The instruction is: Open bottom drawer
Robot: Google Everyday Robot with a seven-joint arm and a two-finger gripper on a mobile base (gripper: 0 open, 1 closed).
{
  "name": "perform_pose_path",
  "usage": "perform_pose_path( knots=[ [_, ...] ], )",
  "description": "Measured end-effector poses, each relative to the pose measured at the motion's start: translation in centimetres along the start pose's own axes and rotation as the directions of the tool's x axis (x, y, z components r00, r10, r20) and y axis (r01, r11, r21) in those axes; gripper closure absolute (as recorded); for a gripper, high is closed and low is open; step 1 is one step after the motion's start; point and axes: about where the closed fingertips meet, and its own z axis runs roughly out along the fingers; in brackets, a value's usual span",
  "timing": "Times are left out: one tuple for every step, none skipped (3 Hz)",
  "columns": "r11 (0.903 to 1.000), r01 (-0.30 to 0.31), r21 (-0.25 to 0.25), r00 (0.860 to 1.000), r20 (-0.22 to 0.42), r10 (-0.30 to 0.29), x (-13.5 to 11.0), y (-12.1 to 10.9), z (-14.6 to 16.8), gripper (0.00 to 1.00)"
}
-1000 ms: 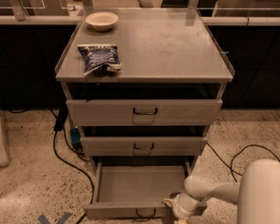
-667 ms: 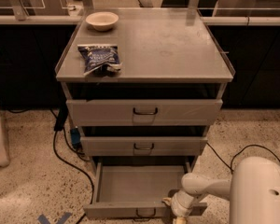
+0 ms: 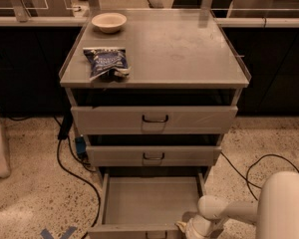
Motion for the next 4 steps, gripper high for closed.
perform_pose_path(
  knots=[
    [1.0000, 0.000, 0.000, 1.000, 0.000, 0.000, 0.0, 0.0, 0.0, 0.00],
    [1.0000, 0.000, 0.001, 1.000, 0.000, 0.000, 0.0, -0.5, -0.2, 0.00],
    [0.9979, 0.012, 0.063, 0.999, -0.050, -0.009, -0.5, 0.2, -3.0, 0.00],
    [0.9975, 0.016, 0.069, 0.999, -0.031, -0.013, -0.6, 0.3, -3.0, 0.00]
  ],
)
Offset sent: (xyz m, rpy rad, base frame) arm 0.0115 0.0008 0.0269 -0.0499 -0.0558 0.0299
